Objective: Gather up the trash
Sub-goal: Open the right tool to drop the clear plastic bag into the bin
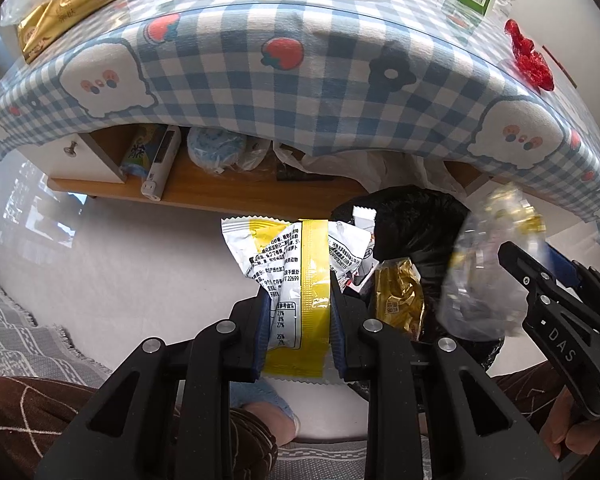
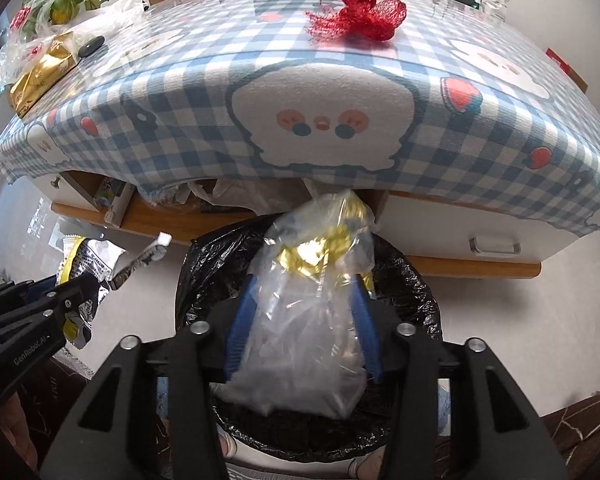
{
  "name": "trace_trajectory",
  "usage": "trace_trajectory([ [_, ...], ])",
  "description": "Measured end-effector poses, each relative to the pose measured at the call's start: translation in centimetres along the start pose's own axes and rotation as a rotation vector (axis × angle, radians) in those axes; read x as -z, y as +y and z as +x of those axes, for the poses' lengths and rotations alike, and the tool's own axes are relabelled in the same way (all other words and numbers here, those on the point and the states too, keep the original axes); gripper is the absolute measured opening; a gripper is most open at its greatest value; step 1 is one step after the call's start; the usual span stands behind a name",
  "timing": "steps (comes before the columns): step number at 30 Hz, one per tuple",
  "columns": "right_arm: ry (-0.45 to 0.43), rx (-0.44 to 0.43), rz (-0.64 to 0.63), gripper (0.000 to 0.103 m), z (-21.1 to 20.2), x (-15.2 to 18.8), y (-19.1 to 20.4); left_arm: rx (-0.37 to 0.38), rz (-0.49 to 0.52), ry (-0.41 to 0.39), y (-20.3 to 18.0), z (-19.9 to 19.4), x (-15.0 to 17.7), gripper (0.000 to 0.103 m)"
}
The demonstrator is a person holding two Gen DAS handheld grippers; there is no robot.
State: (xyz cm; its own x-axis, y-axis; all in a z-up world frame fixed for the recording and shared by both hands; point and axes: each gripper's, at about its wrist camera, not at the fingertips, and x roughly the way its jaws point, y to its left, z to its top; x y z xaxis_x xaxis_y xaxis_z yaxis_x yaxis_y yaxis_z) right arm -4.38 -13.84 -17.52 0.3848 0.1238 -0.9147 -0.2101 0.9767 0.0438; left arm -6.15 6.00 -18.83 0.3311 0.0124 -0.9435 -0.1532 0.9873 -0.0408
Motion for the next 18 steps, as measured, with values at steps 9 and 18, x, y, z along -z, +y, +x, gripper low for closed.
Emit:
trace_trajectory([
  [9,-0.057,0.023,-0.001,0.082,-2.7,-0.2,-1.2,0.013,0.038,-0.028,-2.2,-1.5,0.2,0.025],
  [18,-0.094,0.072,0.027,0.095,-5.4,0.0,-5.4,0.019,0.107,-0.069,-6.3,-3.8,-0.2,0.025],
])
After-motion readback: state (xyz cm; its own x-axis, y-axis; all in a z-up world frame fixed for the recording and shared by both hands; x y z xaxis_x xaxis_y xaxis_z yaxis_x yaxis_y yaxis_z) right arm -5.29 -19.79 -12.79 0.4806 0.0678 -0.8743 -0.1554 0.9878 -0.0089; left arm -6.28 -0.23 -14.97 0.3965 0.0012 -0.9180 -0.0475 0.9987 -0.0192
